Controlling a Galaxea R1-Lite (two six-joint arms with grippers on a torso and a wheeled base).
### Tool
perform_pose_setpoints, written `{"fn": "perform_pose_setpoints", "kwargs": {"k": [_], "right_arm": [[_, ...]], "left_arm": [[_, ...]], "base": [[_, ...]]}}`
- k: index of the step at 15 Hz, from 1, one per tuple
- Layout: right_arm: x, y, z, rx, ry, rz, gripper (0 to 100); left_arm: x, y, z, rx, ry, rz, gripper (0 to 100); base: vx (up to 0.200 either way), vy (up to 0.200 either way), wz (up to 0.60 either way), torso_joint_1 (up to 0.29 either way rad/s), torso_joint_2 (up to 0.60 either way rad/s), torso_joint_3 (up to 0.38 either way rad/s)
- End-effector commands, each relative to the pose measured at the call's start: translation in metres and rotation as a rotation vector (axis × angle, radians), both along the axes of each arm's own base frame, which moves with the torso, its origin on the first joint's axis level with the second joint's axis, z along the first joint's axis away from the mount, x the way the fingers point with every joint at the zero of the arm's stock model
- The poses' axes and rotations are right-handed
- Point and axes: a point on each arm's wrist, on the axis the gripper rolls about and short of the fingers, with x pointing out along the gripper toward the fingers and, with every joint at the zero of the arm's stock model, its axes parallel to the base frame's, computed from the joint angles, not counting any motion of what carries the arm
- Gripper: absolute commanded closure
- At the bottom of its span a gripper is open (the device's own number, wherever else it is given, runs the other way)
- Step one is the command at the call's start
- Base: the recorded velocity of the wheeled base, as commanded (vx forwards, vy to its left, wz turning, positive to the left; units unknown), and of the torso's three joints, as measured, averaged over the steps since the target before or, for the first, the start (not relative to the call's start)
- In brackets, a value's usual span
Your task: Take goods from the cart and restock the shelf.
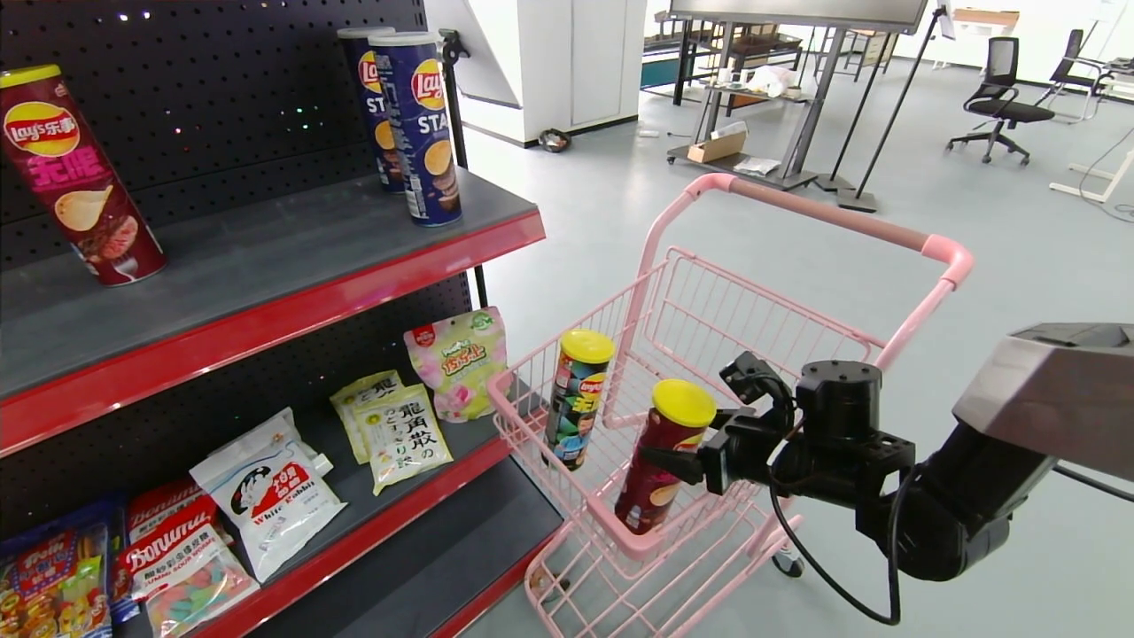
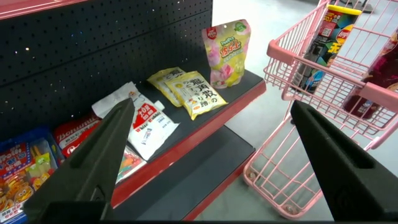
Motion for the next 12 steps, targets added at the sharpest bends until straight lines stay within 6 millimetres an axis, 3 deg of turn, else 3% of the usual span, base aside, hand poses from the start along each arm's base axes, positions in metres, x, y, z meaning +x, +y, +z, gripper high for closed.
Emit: {"fn": "perform_pose_setpoints", "kwargs": {"k": [1,5,6,12], "right_arm": [[0.005,0.003,-0.003,0.004,0.002,-0.001,0],[0.012,0.008,-0.004,0.014,-0.007,-0.003,0],[0.012,0.010,-0.004,0.014,-0.008,-0.001,100],[0.007,0.018,0.008,0.027,-0.079,-0.036,100]], "left_arm": [[0.000,0.000,0.000,0.000,0.000,0.001,0],[0.000,0.000,0.000,0.000,0.000,-0.001,0],[0.000,0.000,0.000,0.000,0.000,-0.001,0],[0.000,0.000,0.000,0.000,0.001,-0.001,0]], "base": [[0.000,0.000,0.00,0.000,0.00,0.000],[0.000,0.000,0.00,0.000,0.00,0.000],[0.000,0.000,0.00,0.000,0.00,0.000],[0.000,0.000,0.00,0.000,0.00,0.000]]}}
